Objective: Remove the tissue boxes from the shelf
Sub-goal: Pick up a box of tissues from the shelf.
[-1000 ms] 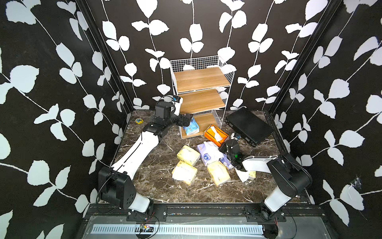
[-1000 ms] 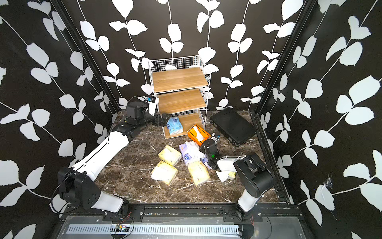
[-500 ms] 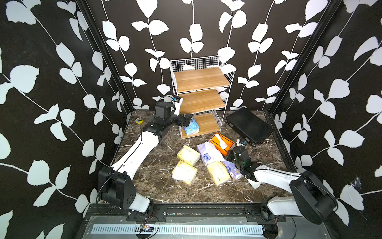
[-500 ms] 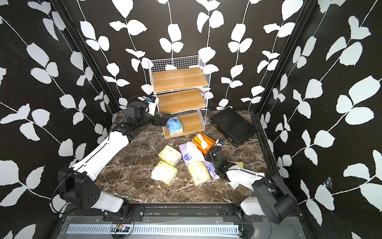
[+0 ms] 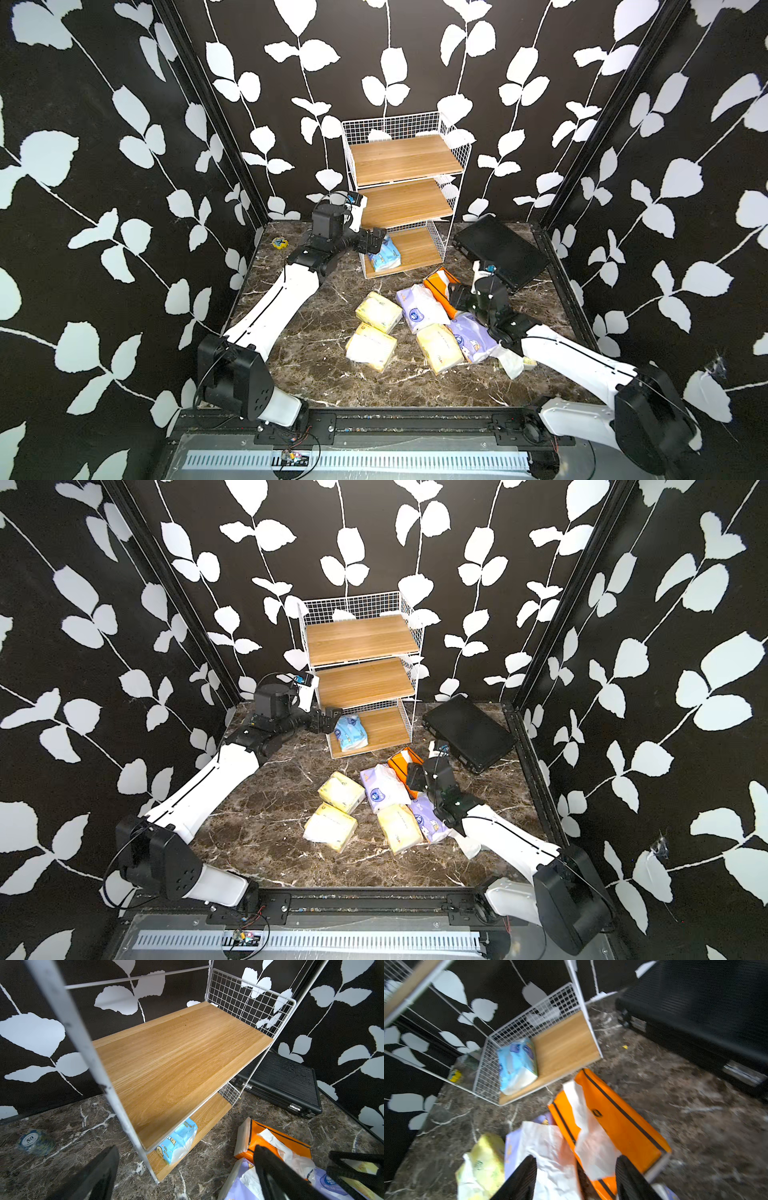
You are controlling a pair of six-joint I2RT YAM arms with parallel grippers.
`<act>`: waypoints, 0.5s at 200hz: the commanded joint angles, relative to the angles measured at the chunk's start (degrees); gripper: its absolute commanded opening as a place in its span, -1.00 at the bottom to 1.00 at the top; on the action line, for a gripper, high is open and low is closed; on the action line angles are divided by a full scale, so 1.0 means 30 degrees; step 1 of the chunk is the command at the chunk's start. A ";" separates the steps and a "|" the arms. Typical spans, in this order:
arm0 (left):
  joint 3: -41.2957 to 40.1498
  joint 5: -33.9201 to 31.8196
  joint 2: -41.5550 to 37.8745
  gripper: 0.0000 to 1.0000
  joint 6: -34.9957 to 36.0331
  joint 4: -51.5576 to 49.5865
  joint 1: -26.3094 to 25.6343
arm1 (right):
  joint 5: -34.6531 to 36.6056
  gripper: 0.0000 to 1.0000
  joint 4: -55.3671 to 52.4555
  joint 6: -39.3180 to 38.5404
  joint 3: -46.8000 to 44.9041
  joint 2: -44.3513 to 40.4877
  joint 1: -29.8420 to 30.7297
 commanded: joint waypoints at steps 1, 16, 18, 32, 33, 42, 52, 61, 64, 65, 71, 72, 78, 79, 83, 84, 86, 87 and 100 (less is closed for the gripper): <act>-0.0021 -0.0154 -0.0370 0.98 -0.0254 0.0067 0.0283 | -0.2831 0.26 0.0983 -0.0032 0.2714 0.2321 0.0153; -0.0014 0.0028 -0.0196 0.98 -0.0554 0.0124 0.0608 | -0.3556 0.27 0.1609 0.0521 0.4388 0.4317 0.0425; 0.0002 0.0035 -0.0189 0.98 -0.0601 0.0125 0.0648 | -0.3583 0.27 0.1614 0.0566 0.4626 0.4605 0.0466; 0.0039 0.0174 -0.0090 0.98 -0.0822 0.0124 0.0869 | -0.3468 0.27 0.1503 0.0943 0.6263 0.6351 0.0782; 0.0038 0.0179 -0.0090 0.98 -0.0827 0.0125 0.0882 | -0.3476 0.27 0.1500 0.0972 0.6377 0.6654 0.0806; 0.0037 0.0238 -0.0117 0.98 -0.0933 0.0154 0.0996 | -0.3523 0.28 0.1603 0.1342 0.7339 0.8015 0.0888; -0.0021 0.0221 -0.0147 0.98 -0.0949 0.0227 0.1041 | -0.3466 0.27 0.1853 0.1874 0.8276 0.9226 0.0943; -0.0074 0.0270 -0.0177 0.98 -0.0947 0.0286 0.1042 | -0.3342 0.29 0.2098 0.2360 0.9010 1.0253 0.0949; -0.0079 0.0264 -0.0177 0.98 -0.0974 0.0299 0.1042 | -0.3287 0.29 0.2236 0.2497 0.9209 1.0515 0.0948; -0.0080 0.0268 -0.0177 0.98 -0.0976 0.0300 0.1042 | -0.3269 0.29 0.2277 0.2540 0.9272 1.0655 0.0948; -0.0108 0.0297 -0.0177 0.98 -0.0979 0.0329 0.1048 | -0.3163 0.30 0.2478 0.2770 0.9686 1.1247 0.0949; -0.0109 0.0314 -0.0177 0.98 -0.0979 0.0330 0.1045 | -0.3134 0.30 0.2530 0.2808 0.9759 1.1373 0.0963; -0.0108 0.0345 -0.0163 0.98 -0.1010 0.0330 0.1066 | -0.3010 0.31 0.2659 0.2968 1.0238 1.1921 0.0949; -0.0108 0.0352 -0.0155 0.98 -0.1023 0.0330 0.1069 | -0.2998 0.31 0.2679 0.2995 1.0313 1.2003 0.0949; -0.0089 0.0381 -0.0149 0.98 -0.1012 0.0330 0.1078 | -0.2987 0.32 0.2698 0.3063 1.0648 1.2370 0.0948; -0.0085 0.0385 -0.0148 0.98 -0.1009 0.0330 0.1060 | -0.2972 0.32 0.2698 0.3087 1.0723 1.2447 0.0948; -0.0089 0.0410 -0.0148 0.98 -0.1015 0.0330 0.1068 | -0.2947 0.32 0.2699 0.3105 1.0927 1.2658 0.0948; -0.0099 0.0414 -0.0148 0.98 -0.1026 0.0345 0.1070 | -0.2923 0.33 0.2699 0.3108 1.1039 1.2723 0.0948; -0.0127 0.0444 -0.0119 0.98 -0.1062 0.0359 0.1063 | -0.2931 0.34 0.2713 0.3168 1.2335 1.3783 0.0948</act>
